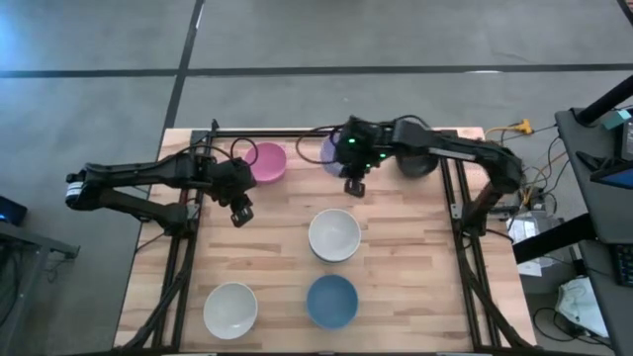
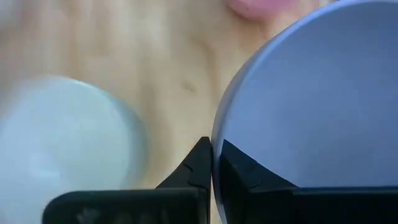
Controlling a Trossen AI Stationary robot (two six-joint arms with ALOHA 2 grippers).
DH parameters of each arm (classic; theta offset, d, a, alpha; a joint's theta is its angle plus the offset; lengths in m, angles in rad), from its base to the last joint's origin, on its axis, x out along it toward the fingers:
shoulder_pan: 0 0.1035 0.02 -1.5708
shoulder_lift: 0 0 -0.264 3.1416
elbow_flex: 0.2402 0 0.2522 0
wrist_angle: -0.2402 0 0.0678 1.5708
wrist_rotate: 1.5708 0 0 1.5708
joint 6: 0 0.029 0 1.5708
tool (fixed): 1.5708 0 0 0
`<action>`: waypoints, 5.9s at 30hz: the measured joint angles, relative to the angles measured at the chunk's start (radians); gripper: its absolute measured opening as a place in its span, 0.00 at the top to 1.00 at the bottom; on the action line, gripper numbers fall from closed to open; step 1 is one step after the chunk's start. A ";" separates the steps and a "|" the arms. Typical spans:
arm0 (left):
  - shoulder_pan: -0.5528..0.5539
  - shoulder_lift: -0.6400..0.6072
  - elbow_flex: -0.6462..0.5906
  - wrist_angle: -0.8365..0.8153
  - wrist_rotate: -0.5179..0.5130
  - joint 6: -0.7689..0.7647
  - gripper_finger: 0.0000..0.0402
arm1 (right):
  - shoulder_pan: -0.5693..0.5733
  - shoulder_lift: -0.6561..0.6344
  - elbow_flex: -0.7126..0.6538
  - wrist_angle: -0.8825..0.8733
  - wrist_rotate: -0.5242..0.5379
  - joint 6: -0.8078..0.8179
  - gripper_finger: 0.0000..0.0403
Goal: Nest bowls inside each other
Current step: Stack the purple bowl on top of the stacked white bowl, then stack the pink bowl on top of the stacked purple bowl
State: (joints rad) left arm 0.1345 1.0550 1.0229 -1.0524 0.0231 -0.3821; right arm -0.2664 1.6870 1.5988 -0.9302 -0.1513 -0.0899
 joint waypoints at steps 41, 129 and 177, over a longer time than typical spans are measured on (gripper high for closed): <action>0.001 -0.002 -0.018 -0.003 0.000 0.264 1.00 | 0.558 0.244 0.297 -0.343 0.182 -0.273 0.97; 0.203 0.275 0.095 0.244 -0.037 0.340 0.75 | 0.438 -0.231 -0.092 -0.238 0.242 0.390 0.98; 0.459 0.489 0.172 0.275 -0.058 0.309 0.61 | 0.436 -0.540 -0.500 -0.060 0.260 0.318 0.98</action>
State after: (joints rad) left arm 0.5932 1.5439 1.1945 -0.7777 -0.0345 -0.0727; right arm 0.1692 1.1465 1.0992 -0.9900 0.1084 0.2282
